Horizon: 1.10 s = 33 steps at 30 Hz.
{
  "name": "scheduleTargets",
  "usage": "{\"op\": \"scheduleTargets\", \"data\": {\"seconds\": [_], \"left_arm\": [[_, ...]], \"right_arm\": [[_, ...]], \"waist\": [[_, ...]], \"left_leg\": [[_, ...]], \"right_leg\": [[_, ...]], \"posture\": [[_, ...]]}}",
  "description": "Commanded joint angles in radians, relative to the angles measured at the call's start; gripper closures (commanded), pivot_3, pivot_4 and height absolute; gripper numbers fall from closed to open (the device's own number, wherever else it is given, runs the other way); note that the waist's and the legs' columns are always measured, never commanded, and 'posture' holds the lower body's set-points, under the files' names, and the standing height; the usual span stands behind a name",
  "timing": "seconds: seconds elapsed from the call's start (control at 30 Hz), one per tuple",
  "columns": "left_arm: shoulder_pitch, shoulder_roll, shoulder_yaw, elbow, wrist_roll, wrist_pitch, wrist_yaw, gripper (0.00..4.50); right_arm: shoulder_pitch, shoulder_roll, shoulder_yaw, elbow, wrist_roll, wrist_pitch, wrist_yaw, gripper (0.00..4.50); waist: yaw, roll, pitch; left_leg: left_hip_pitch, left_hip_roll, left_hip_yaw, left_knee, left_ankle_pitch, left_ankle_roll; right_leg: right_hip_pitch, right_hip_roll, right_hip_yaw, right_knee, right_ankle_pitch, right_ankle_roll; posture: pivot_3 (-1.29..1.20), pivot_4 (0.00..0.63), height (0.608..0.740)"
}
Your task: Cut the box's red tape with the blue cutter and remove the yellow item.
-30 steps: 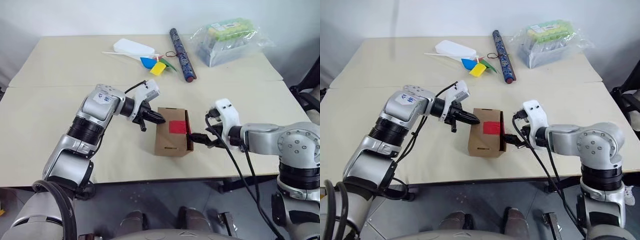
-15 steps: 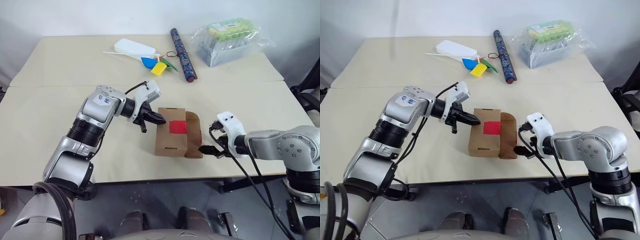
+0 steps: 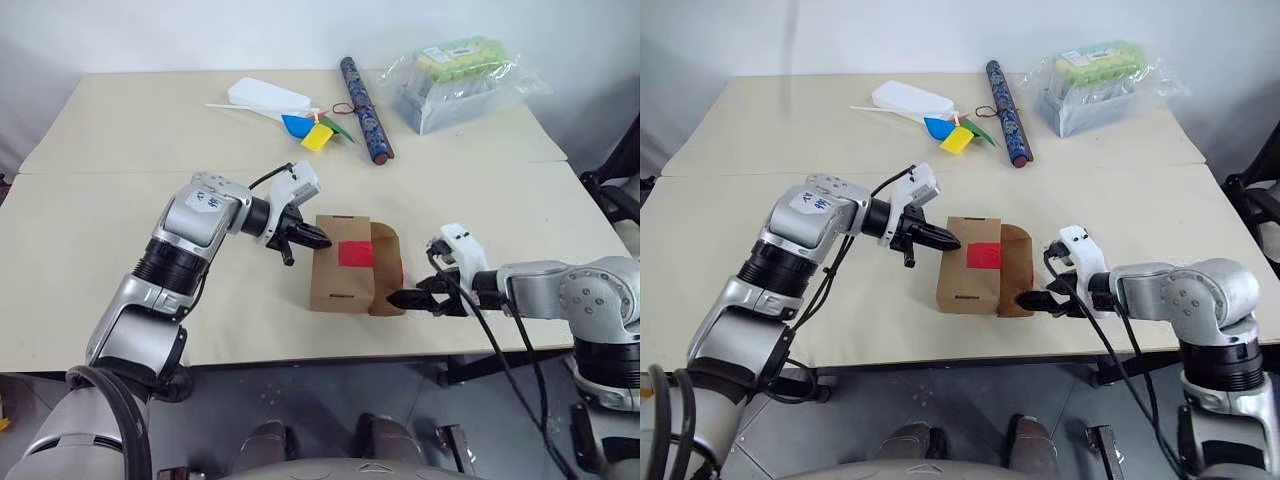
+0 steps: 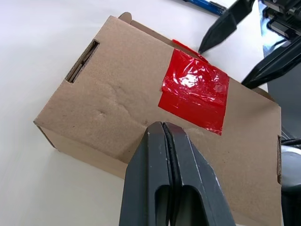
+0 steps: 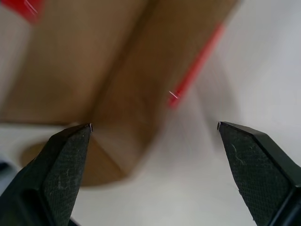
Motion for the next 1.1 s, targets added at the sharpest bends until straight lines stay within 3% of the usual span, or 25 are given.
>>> {"op": "scheduleTargets", "data": {"seconds": [0.03, 0.53, 0.83, 1.1], "left_arm": [[0.023, -0.005, -0.021, -0.012, 0.004, 0.019, 0.003, 4.5], [0.036, 0.005, -0.015, -0.046, -0.002, 0.044, 0.006, 4.5], [0.041, 0.01, -0.008, -0.057, -0.002, 0.051, 0.013, 4.5], [0.05, 0.019, -0.007, -0.071, -0.002, 0.054, 0.014, 4.5]], "right_arm": [[-0.027, 0.032, -0.062, 0.036, 0.003, 0.025, 0.021, 0.03], [-0.179, 0.064, 0.044, 0.426, -0.178, -0.165, 0.191, 0.03], [-0.188, 0.04, 0.149, 0.457, -0.233, -0.18, 0.321, 0.03], [-0.193, 0.061, 0.099, 0.459, -0.267, -0.177, 0.305, 2.66]], "waist": [[-0.001, 0.0, 0.0], [-0.008, 0.0, 0.0], [-0.009, 0.0, 0.0], [-0.009, 0.0, 0.0]], "left_leg": [[0.0, 0.0, 0.0, 0.0, 0.0, 0.0], [0.002, 0.0, 0.001, 0.001, 0.0, 0.0], [0.003, 0.0, 0.001, 0.001, 0.0, 0.0], [0.002, 0.0, 0.001, 0.0, 0.0, 0.0]], "right_leg": [[0.0, 0.0, 0.0, 0.0, 0.0, 0.0], [0.001, 0.0, 0.002, 0.001, 0.0, 0.0], [0.001, 0.0, 0.002, 0.002, 0.0, 0.0], [0.001, 0.0, 0.002, 0.002, 0.0, 0.0]], "posture": [[0.0, 0.15, 0.74], [0.0, 0.15, 0.74], [0.0, 0.15, 0.74], [0.0, 0.15, 0.74]]}}
